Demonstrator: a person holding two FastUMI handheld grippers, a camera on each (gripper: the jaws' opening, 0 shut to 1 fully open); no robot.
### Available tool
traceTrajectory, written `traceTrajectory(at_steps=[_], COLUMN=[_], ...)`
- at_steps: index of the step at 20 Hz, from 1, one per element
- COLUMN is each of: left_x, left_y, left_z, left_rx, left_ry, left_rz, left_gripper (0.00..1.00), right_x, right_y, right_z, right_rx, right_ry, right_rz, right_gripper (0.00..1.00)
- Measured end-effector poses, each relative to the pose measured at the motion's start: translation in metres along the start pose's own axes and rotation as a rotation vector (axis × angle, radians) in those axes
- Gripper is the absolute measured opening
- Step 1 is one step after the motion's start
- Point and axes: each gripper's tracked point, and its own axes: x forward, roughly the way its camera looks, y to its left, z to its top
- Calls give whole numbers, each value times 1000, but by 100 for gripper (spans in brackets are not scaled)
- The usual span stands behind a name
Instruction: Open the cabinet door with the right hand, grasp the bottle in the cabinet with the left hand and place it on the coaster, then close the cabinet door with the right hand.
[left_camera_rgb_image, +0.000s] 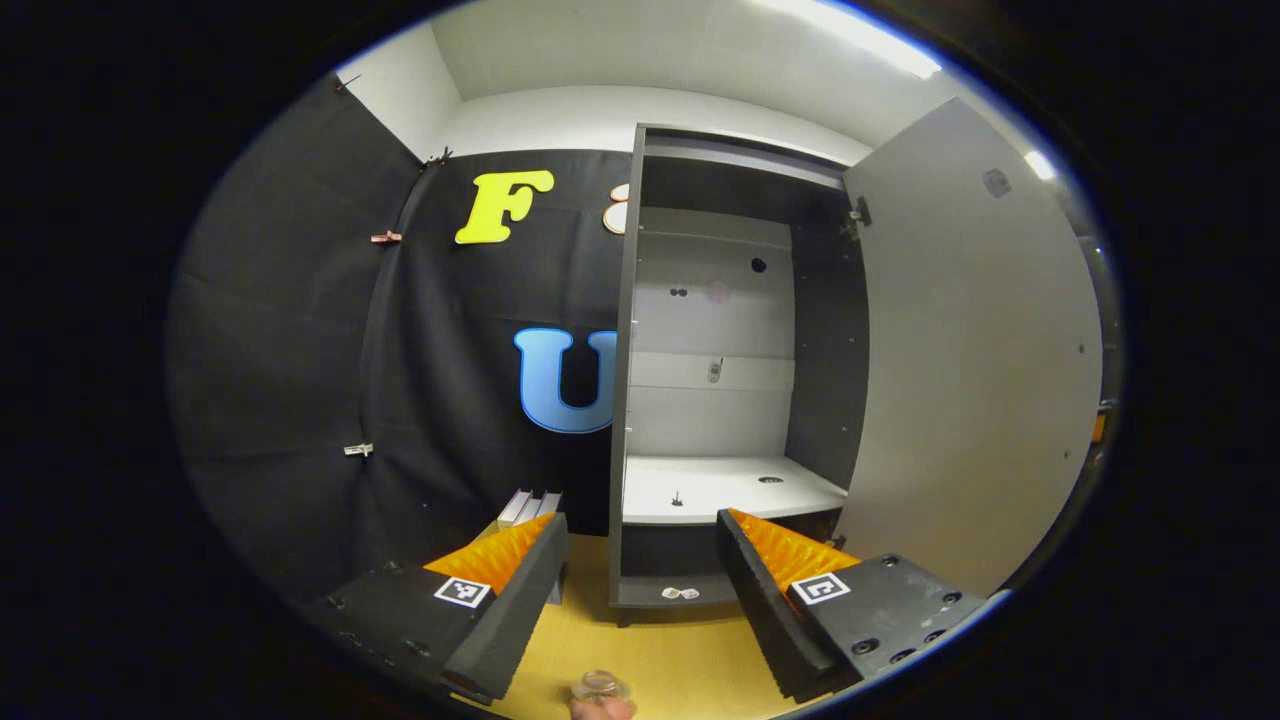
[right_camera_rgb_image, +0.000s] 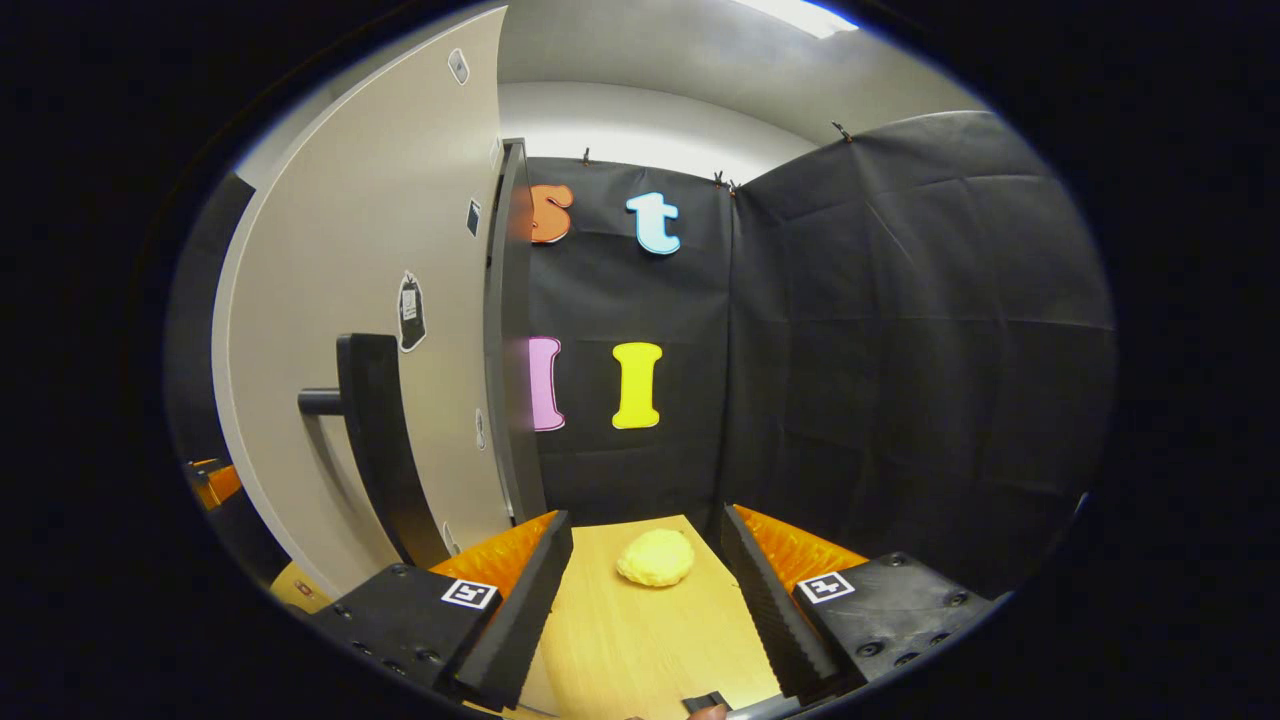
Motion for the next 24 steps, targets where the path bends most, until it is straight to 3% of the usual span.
traceTrajectory(at_steps=[2, 3, 9, 24], left_x=[3, 5, 7, 9], left_y=[-2, -2, 7, 60], left_z=[9, 11, 10, 6], left_rx=[30, 44, 62, 79], left_ry=[-9, -11, 16, 13], left_rz=[2, 1, 12, 43], left_gripper=[93, 93, 93, 93], right_x=[-1, 0, -7, -30], right_y=[1, 1, 14, 146], right_z=[1, 1, -2, -12], right_rx=[6, -3, 1, 10], right_ry=[-3, -9, -12, 6], right_rz=[0, -5, -19, 158], right_gripper=[88, 93, 93, 94])
